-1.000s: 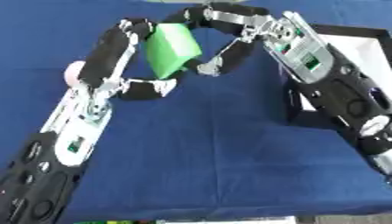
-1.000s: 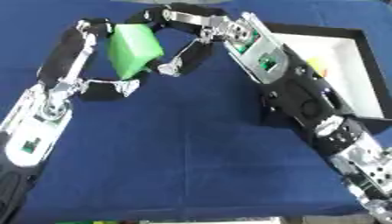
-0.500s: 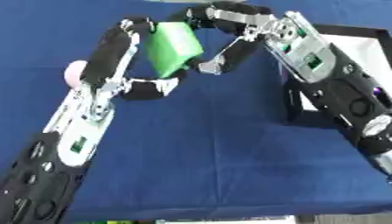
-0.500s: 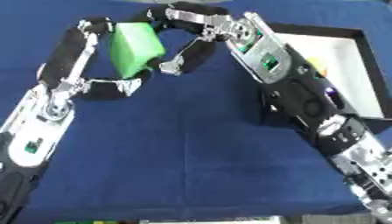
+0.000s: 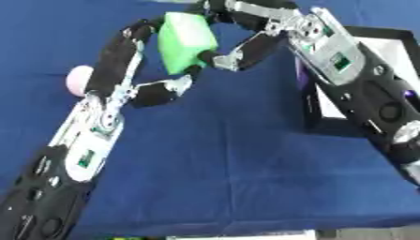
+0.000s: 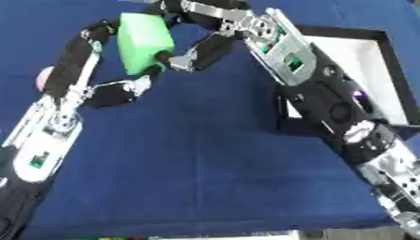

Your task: Pick up the objects with one hand, pass them to the other hand, and then place them into the box on the other side of the table.

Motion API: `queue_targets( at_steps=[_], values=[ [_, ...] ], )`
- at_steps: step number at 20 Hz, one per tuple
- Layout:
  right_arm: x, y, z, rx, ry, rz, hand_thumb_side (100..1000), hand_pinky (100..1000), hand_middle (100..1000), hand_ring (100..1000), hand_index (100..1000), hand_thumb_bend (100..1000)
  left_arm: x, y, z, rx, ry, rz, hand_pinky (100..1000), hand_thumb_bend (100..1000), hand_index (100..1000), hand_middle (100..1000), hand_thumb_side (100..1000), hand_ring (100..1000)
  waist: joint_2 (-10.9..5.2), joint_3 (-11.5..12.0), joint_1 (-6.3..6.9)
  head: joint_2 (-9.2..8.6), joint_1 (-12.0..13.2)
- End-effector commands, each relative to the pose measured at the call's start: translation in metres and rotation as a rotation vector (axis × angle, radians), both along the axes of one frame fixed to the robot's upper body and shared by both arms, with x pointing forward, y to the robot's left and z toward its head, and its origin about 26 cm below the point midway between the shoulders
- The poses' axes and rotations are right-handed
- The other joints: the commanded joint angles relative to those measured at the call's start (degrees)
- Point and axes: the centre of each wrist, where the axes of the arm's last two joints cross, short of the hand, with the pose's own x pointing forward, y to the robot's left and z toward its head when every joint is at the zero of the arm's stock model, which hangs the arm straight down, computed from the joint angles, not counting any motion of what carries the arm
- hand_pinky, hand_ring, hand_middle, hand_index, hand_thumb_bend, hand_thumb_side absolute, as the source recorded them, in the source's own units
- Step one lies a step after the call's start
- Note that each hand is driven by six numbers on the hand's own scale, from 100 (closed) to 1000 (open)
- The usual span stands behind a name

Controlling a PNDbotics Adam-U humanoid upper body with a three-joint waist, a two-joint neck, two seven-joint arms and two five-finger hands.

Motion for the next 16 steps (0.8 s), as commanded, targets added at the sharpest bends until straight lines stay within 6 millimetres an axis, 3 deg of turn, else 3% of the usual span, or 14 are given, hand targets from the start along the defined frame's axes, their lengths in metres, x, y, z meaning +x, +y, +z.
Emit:
queue_targets(
  at_steps=[1,3,6,11,16],
  values=[
    [-0.004,-0.021,0.018,0.016,-0.041,-0.044,243,897,716,1000,655,130,0.007,0.024,0.007,-0.018,0.009,0.062,921,411,914,724,670,801,-1.66,-0.3,0.26,0.32,-0.2],
    [-0.005,-0.033,0.018,0.028,-0.031,-0.078,267,902,722,1000,661,100,0.008,0.034,0.006,-0.006,0.019,0.076,913,400,907,720,676,797,-1.83,-0.7,0.4,0.43,-0.3],
    [-0.01,-0.062,0.022,0.061,-0.023,-0.154,208,908,729,1000,670,118,0.01,0.061,0.002,0.034,0.053,0.107,896,328,875,707,684,790,-2.1,-1.2,0.68,0.69,-0.7],
    [-0.032,-0.135,0.022,0.146,-0.004,-0.359,162,927,754,1000,711,100,0.008,0.122,0.016,0.106,0.101,0.113,869,109,848,678,610,771,-2.0,-1.8,1.18,0.25,-2.7],
    [-0.058,-0.195,0.017,0.182,-0.03,-0.554,191,914,761,1000,725,100,-0.003,0.173,0.042,0.109,0.156,0.117,872,100,837,684,621,764,-1.48,-2.2,1.47,-0.4,-3.9]
  ],
)
